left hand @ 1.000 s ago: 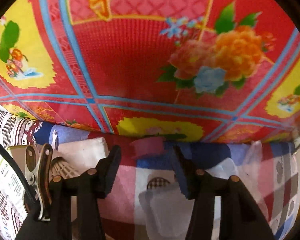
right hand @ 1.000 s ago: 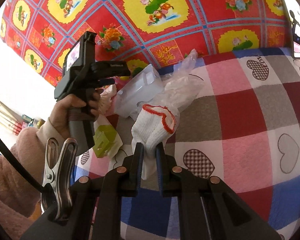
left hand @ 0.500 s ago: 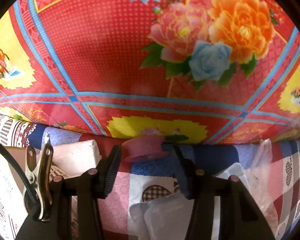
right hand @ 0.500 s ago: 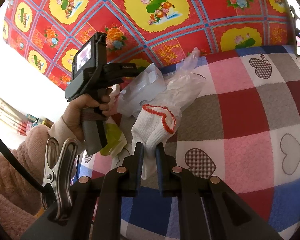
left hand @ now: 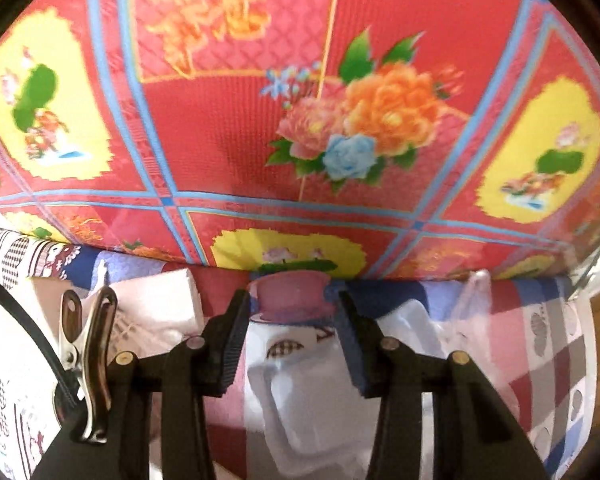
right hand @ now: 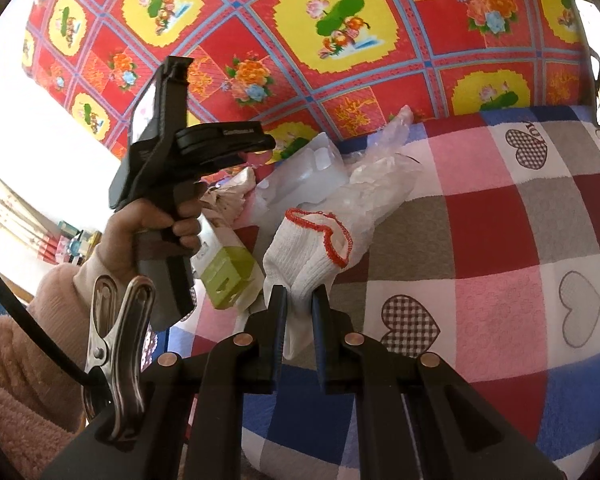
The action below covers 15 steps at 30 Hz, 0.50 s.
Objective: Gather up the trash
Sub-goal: 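Lift the pink cup and white glove with both grippers and carry them to the bucket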
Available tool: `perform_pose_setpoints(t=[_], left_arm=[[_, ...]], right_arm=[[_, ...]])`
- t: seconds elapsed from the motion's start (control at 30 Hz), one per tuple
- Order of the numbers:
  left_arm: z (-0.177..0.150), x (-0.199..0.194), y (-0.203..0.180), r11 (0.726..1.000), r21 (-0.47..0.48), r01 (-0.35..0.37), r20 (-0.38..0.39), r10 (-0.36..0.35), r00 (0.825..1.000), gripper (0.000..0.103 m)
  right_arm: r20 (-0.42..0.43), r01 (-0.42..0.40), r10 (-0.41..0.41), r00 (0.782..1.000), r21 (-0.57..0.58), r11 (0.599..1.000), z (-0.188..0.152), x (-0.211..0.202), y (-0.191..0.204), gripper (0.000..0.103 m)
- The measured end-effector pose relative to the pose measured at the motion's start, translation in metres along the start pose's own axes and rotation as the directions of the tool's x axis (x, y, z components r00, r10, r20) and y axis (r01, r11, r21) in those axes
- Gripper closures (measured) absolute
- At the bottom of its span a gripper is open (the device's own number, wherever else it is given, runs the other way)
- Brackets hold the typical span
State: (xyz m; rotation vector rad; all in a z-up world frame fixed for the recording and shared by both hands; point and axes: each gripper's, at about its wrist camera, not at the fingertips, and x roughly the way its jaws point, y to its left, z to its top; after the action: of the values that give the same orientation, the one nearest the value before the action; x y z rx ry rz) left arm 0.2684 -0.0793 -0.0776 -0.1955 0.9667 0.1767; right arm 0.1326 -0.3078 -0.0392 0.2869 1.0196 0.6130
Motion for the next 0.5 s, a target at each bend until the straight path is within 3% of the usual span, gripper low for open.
perform_pose_setpoints(t=[0.5], left_arm=[[-0.033,-0.097,0.017,0.999,0.013,0.033,0.036,-0.033,0.999,0.058]], right_arm=[[0.006,-0.021,0.022,1.000,-0.103,0.994,-0.012,-0.003,0.040,0.089]])
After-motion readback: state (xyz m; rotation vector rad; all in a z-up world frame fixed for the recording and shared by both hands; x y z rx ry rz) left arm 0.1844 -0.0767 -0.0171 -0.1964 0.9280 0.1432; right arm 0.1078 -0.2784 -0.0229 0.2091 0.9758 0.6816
